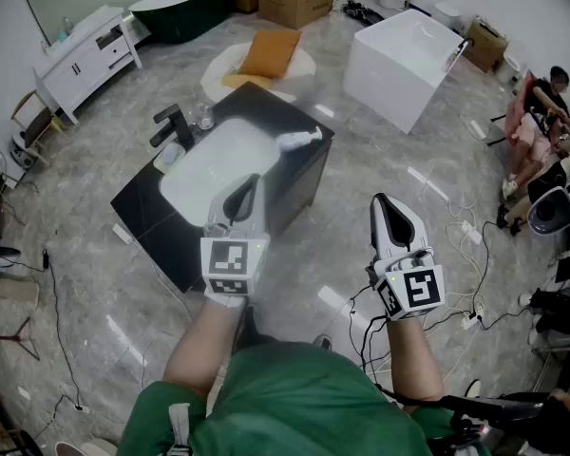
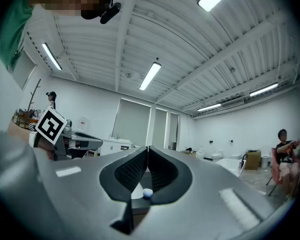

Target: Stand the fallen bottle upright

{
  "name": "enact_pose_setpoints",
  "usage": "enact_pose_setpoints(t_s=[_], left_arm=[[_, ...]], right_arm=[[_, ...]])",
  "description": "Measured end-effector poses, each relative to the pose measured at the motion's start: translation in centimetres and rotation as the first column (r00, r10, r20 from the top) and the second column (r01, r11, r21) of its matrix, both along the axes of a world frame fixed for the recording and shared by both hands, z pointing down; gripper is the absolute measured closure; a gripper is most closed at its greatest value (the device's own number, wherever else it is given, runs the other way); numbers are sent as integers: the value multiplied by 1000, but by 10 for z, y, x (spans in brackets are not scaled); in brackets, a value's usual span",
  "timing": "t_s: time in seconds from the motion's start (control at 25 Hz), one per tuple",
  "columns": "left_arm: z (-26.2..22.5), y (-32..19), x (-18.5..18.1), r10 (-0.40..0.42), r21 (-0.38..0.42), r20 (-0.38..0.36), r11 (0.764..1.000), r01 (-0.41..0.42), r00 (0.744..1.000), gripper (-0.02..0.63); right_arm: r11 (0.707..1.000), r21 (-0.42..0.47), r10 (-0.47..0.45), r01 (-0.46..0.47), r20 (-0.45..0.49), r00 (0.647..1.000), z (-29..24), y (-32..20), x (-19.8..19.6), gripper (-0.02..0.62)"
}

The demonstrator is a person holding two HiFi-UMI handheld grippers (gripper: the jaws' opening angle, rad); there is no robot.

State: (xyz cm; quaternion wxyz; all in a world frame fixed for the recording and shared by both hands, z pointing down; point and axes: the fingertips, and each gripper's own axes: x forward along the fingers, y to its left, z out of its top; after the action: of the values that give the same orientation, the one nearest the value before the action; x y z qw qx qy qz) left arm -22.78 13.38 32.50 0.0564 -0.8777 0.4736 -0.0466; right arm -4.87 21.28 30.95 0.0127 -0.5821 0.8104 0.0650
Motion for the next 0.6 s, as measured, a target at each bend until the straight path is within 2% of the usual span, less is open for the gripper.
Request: enact_pose_setpoints(t_s=[0.24, 0.4, 0.6], left_arm=[[-9, 90, 66, -51, 6, -5, 999, 51, 999, 600], [-15, 128, 89, -74, 5, -2, 997, 74, 997, 600], [-24, 148, 109, -72, 20, 8, 997, 72, 997, 600]], right_arm=[[999, -21, -34, 35, 42, 999, 3, 72, 75, 591], [996, -31, -76, 78, 53, 996, 7, 102, 97, 591], [995, -13, -95, 95, 60, 994, -1, 122, 110, 591]])
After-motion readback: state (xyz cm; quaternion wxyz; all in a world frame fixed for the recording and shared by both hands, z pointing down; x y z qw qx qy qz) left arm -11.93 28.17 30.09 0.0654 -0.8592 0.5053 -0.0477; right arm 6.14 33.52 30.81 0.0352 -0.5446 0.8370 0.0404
